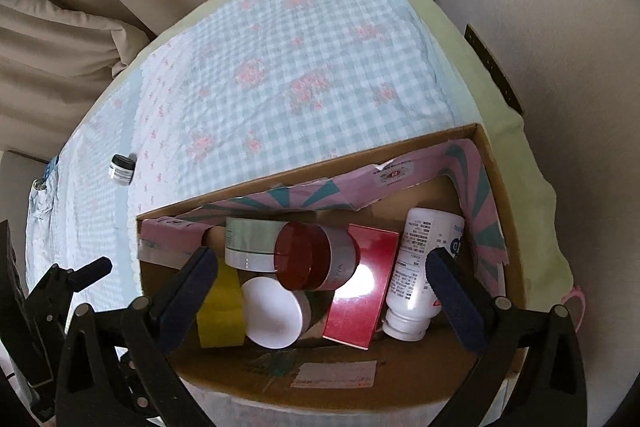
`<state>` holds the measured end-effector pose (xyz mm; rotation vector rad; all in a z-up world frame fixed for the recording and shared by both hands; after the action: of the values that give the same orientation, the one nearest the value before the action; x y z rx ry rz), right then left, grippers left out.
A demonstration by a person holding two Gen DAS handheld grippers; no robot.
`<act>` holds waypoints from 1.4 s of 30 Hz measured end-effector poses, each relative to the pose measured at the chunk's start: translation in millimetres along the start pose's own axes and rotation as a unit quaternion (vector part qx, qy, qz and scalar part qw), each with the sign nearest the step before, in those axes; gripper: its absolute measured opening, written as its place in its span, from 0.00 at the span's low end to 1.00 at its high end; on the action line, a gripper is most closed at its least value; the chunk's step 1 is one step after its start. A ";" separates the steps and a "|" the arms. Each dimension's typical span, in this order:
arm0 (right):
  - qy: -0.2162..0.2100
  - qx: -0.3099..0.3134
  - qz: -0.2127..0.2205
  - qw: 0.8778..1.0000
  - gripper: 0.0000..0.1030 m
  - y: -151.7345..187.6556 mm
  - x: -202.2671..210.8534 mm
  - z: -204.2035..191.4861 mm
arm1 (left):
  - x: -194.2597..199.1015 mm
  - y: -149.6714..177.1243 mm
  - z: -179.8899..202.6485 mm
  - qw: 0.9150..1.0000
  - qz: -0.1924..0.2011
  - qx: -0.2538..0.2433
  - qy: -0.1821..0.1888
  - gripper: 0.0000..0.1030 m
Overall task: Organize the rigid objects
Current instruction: 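Lower both into the cardboard box and open both tools to release them, then withdraw both tools from the box toward the white jar and earbud case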
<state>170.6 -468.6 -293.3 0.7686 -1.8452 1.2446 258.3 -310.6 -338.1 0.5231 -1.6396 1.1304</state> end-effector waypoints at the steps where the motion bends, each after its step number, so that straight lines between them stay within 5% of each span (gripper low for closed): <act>1: 0.001 0.001 0.004 1.000 1.00 -0.2 3.9 -2.2 | 4.8 1.1 -2.8 1.000 0.003 0.003 0.000 1.00; 18: 0.035 0.042 0.065 0.996 1.00 31.9 103.4 -75.2 | 130.6 42.9 -78.5 0.994 0.091 0.066 -0.003 1.00; 24: 0.062 0.031 0.042 0.997 1.00 62.1 136.0 -116.8 | 174.6 73.0 -130.3 0.992 0.107 0.067 -0.004 1.00; 29: 0.081 0.025 0.068 0.994 1.00 90.6 163.2 -159.7 | 205.6 96.6 -187.3 0.990 0.120 0.069 -0.006 1.00; 35: 0.106 0.025 0.093 0.990 1.00 121.7 171.4 -224.6 | 225.3 106.2 -256.8 0.988 0.142 0.058 -0.006 1.00; 42: 0.122 0.003 0.099 0.988 1.00 157.8 133.3 -292.2 | 196.6 97.2 -321.6 0.991 0.130 0.043 0.003 1.00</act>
<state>48.9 -149.0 -188.1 0.4204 -1.7480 1.4037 269.0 49.9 -191.7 0.3668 -1.6929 1.3971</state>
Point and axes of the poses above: each gripper's, at about its wrist camera, not at the fingertips, and x roughly against the way its jaws point, z to its right, y to its underside, the point moved 2 cm from there along -x, roughly the way its jaws point, and after that the axes turned 9 degrees about z, right-handed, at the moved point
